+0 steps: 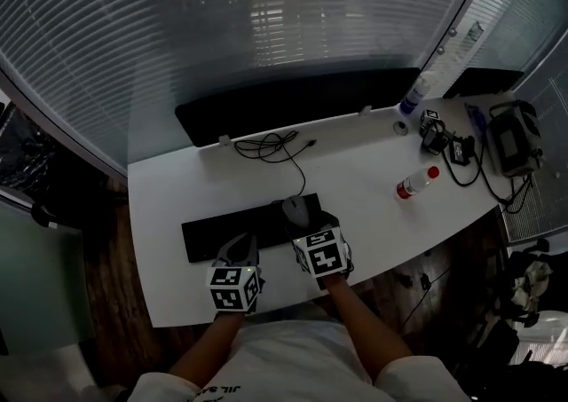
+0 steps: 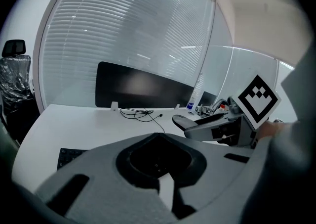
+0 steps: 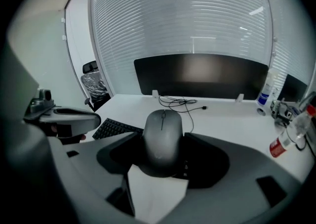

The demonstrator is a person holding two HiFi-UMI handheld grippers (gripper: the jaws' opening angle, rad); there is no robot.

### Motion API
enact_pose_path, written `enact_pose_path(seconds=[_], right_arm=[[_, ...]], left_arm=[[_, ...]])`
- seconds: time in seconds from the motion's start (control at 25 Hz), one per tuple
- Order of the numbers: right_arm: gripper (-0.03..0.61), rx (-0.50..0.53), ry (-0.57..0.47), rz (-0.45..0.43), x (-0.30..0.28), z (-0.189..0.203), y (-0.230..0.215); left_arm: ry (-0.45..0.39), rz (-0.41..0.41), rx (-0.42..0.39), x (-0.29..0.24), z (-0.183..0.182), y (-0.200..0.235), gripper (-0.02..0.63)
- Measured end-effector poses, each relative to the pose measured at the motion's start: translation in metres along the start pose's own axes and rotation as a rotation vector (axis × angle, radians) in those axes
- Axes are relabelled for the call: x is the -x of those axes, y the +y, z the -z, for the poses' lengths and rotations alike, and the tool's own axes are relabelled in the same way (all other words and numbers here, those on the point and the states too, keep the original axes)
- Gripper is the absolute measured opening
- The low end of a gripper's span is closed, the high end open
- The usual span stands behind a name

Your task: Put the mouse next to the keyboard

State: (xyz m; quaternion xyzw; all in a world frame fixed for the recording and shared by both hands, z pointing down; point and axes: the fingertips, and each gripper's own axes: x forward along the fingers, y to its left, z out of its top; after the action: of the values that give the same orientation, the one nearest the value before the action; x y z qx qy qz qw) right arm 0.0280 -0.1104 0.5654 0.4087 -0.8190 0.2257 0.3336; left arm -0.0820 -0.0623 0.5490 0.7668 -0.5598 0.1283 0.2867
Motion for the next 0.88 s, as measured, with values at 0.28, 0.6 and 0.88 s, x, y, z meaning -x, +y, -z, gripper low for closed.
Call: enact_pose_path(seconds=[0.28,0.6,0.88], right_arm=[[0.295,-0.084,0.004,0.096,0.030,0.033,-0.059],[0.295,-0.132,0.027,0.155,0.048,0.065,-0.108],[0.295,-0.119,0.048,0.152,0.033,0.088,-0.124]], left_arm=[[0.019,0.070,-0.032,-0.026,0.002,-0.039,0.002],[0.040,0.106,-0.052,-0.048,0.005,-0.070,0.002],[0.056,0.091,-0.047,-0.057,0.011,-0.075,0.002]])
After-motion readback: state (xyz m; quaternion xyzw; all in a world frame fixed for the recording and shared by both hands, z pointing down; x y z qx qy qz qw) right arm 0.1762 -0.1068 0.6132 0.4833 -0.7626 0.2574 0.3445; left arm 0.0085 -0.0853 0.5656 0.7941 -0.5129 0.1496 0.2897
